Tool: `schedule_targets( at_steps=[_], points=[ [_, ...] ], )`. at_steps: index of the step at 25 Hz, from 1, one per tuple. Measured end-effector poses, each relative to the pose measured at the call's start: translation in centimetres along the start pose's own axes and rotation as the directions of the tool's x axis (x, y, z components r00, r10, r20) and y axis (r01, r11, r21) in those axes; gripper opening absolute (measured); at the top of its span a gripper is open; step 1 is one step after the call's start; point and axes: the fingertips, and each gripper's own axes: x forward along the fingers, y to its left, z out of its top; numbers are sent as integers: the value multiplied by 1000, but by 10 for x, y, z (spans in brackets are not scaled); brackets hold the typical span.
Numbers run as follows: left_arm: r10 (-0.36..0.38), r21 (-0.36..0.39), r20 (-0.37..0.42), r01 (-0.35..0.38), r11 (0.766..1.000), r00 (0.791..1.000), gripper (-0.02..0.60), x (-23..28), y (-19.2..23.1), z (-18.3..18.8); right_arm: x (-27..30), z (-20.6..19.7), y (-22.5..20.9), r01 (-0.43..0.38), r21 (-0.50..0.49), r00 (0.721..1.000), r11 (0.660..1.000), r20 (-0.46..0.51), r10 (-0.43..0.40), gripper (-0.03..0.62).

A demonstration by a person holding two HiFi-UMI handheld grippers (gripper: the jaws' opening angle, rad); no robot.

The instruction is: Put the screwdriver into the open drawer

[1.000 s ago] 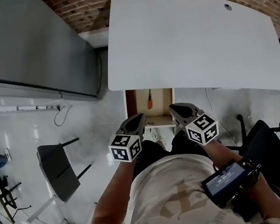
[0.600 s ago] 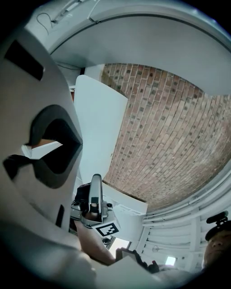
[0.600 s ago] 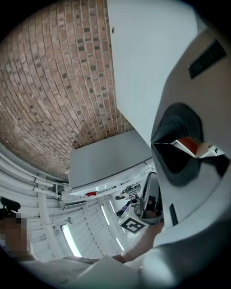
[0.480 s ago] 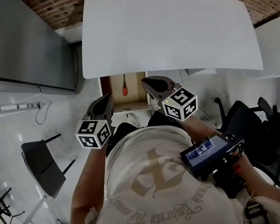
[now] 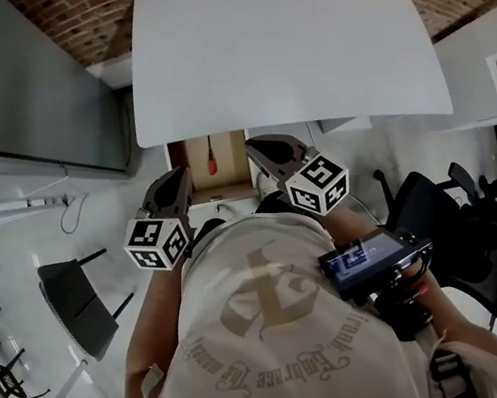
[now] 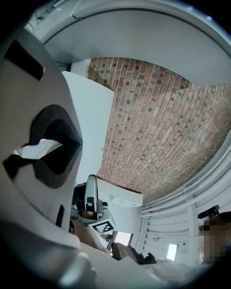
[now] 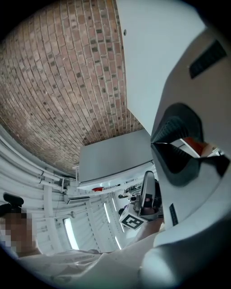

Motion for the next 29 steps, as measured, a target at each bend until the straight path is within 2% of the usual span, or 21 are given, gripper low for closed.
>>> schedule_targets(
  at_steps=[12, 29],
  points=[
    [-41, 49, 8, 41, 998, 999, 20, -2, -3, 5, -8, 1, 8, 19, -13, 1000, 1000, 23, -18, 21],
    [-83, 68, -8, 83, 994, 997, 20, 8, -13, 7, -8, -3, 8, 40, 2, 999, 999, 13, -40, 22]
  ],
)
